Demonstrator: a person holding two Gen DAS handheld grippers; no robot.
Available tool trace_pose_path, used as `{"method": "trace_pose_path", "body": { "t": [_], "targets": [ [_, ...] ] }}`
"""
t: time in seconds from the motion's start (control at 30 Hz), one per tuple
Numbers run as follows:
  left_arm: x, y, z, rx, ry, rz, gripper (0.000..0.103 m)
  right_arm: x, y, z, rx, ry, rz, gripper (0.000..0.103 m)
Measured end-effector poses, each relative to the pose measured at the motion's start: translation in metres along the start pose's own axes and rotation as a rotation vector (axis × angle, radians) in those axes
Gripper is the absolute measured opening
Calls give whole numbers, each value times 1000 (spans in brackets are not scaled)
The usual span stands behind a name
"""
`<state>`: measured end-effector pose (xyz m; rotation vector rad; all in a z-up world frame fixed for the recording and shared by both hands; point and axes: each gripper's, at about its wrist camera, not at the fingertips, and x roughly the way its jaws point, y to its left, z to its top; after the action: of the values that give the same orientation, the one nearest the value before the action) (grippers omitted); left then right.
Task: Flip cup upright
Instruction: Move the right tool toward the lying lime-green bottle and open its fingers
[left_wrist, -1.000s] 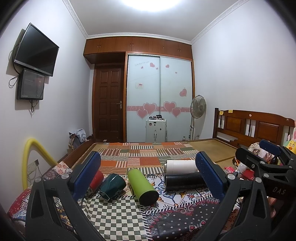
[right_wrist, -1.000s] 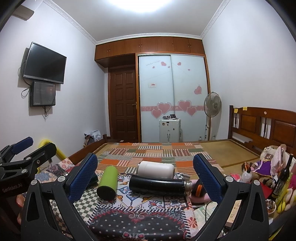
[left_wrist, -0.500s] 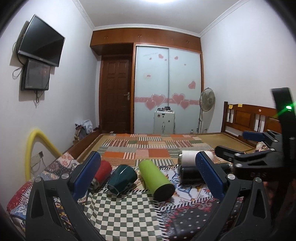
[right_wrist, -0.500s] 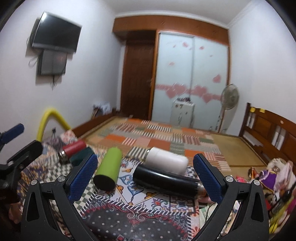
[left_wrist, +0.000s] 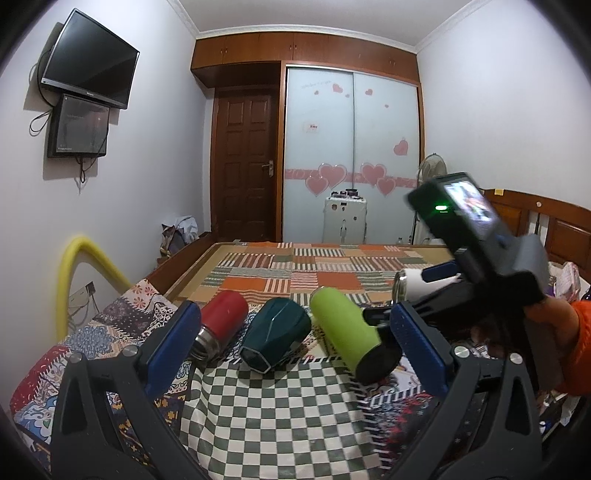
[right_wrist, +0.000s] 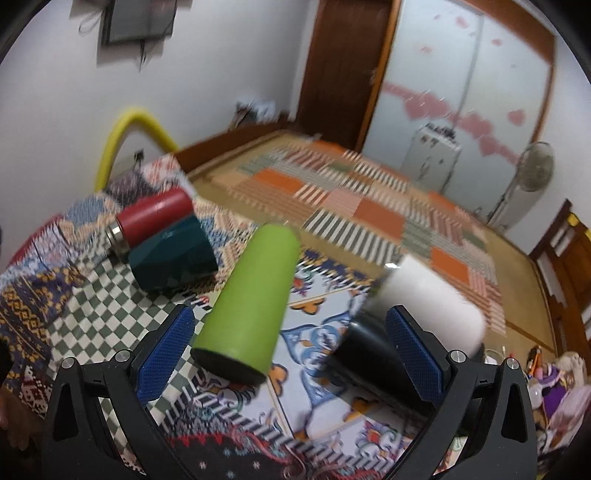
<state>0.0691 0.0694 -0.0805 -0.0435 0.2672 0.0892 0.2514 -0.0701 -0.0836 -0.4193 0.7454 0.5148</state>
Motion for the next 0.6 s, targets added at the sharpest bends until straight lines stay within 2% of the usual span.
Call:
{"method": "trace_pose_path", "body": {
  "t": [0.2, 0.47, 0.6],
  "targets": [
    [14, 5, -13, 26, 20, 25, 103, 34, 4, 14, -26, 114, 45, 103],
    [25, 14, -24, -1, 48, 22, 103, 74, 2, 24, 1, 281, 106, 100],
    [28, 14, -27, 3, 58, 26, 103, 87, 1, 23, 20, 343, 125, 93]
  ]
}}
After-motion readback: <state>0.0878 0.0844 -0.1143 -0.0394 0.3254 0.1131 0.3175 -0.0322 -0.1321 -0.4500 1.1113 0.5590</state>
